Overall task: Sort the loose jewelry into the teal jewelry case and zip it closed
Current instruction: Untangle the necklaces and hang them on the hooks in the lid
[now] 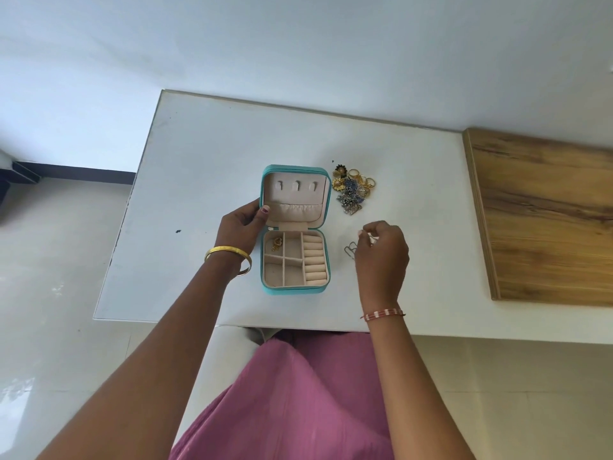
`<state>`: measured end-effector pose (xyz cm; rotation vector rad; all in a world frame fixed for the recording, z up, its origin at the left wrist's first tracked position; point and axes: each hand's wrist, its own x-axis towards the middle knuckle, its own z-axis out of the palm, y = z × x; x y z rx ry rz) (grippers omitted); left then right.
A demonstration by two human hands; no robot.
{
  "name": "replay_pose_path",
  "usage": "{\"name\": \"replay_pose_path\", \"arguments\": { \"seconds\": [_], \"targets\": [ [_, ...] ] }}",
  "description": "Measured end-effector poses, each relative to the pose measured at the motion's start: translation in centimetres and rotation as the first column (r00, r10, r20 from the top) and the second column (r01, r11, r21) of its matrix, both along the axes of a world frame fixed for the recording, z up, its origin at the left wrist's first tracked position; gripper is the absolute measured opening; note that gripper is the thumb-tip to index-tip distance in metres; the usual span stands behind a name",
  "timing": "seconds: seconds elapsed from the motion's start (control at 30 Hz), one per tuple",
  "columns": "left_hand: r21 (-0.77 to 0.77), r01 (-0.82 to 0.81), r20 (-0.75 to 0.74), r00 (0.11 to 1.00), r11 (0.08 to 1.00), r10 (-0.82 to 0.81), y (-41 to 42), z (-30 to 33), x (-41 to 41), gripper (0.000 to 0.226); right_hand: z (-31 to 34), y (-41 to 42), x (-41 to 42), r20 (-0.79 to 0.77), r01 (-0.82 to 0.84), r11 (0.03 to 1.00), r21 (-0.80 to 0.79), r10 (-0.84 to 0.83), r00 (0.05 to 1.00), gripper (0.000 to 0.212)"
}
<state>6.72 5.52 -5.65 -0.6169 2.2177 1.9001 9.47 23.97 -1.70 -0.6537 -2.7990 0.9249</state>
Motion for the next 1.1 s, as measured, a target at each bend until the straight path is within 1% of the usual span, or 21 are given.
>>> {"name": "replay_pose_path", "arguments": {
  "seconds": [0.03,0.07,0.13,0.2,0.23,0.3,0.37,0.43,0.5,0.6,0.67,0.73,0.83,0.9,1.0,1.07,1.1],
  "targets": [
    [0.006,-0.003,-0.005,1.0,1.0,0.003,0.0,0.0,0.0,0.035,0.4,-0.8,0.1,-0.044,-0.055,0.998,0.017,0.055,0.998,0.012],
    [0.011,-0.004,-0.008,1.0,1.0,0.004,0.0,0.0,0.0,0.035,0.7,-1.6,0.0,-0.067,-0.134,0.991,-0.001,0.134,0.989,0.012],
    [0.024,-0.004,-0.013,1.0,1.0,0.004,-0.1,0.0,0.1,0.034,0.9,-3.5,-0.1,-0.05,-0.331,0.942,-0.06,0.329,0.943,0.011],
    [0.032,-0.001,-0.027,1.0,0.999,0.002,-0.2,-0.1,0.1,0.033,0.7,-5.3,-0.3,0.021,-0.497,0.867,-0.044,0.498,0.867,0.014],
    [0.027,0.003,-0.035,0.999,1.0,-0.002,-0.2,-0.2,0.1,0.033,0.4,-6.0,-0.4,0.071,-0.554,0.832,-0.006,0.553,0.83,0.017],
    [0.009,0.008,-0.045,0.999,1.0,-0.007,-0.2,-0.3,0.1,0.033,-0.3,-6.9,-0.7,0.186,-0.632,0.765,0.124,0.608,0.772,0.022],
    [-0.005,0.007,-0.052,0.999,1.0,-0.007,-0.2,-0.4,0.1,0.033,-0.6,-7.4,-0.8,0.239,-0.653,0.714,0.253,0.608,0.757,0.024],
    [-0.004,0.005,-0.05,0.999,1.0,-0.005,-0.2,-0.4,0.1,0.033,-0.6,-8.1,-0.7,0.194,-0.623,0.709,0.331,0.596,0.78,0.022],
    [0.032,-0.001,-0.043,0.999,1.0,0.002,-0.2,-0.3,0.1,0.032,-0.5,-8.7,-0.6,0.153,-0.592,0.698,0.403,0.587,0.795,0.02],
    [0.051,0.004,-0.052,0.999,0.999,-0.001,-0.2,-0.3,0.2,0.031,-0.6,-9.1,0.0,0.219,-0.578,0.611,0.542,0.561,0.798,0.018],
    [0.044,0.016,-0.056,0.998,0.999,-0.013,-0.3,-0.3,0.2,0.032,-0.5,-9.0,0.1,0.197,-0.568,0.604,0.559,0.569,0.798,0.011],
    [0.034,0.026,-0.061,0.998,0.999,-0.024,-0.4,-0.4,0.2,0.032,-0.6,-8.7,0.1,0.142,-0.557,0.634,0.536,0.583,0.8,0.014],
    [0.014,0.024,-0.066,0.998,1.0,-0.023,-0.4,-0.5,0.2,0.033,-1.2,-8.1,-0.1,0.086,-0.552,0.722,0.418,0.573,0.815,0.012],
    [0.022,0.028,-0.067,0.997,0.999,-0.026,-0.4,-0.6,0.2,0.033,-1.7,-7.6,-0.1,0.065,-0.544,0.793,0.274,0.549,0.833,0.008],
    [0.046,0.027,-0.074,0.997,0.999,-0.024,-0.4,-0.6,0.2,0.033,-2.1,-6.8,-0.1,-0.012,-0.511,0.857,0.059,0.513,0.858,0.007],
    [0.051,0.024,-0.08,0.997,0.998,-0.019,-0.4,-0.6,0.2,0.033,-1.7,-6.5,-0.2,-0.11,-0.434,0.887,-0.159,0.421,0.901,0.004],
    [0.052,0.022,-0.08,0.997,0.998,-0.018,-0.4,-0.6,0.2,0.033,-1.4,-6.3,-0.3,-0.13,-0.38,0.877,-0.295,0.357,0.925,0.004]
  ]
}}
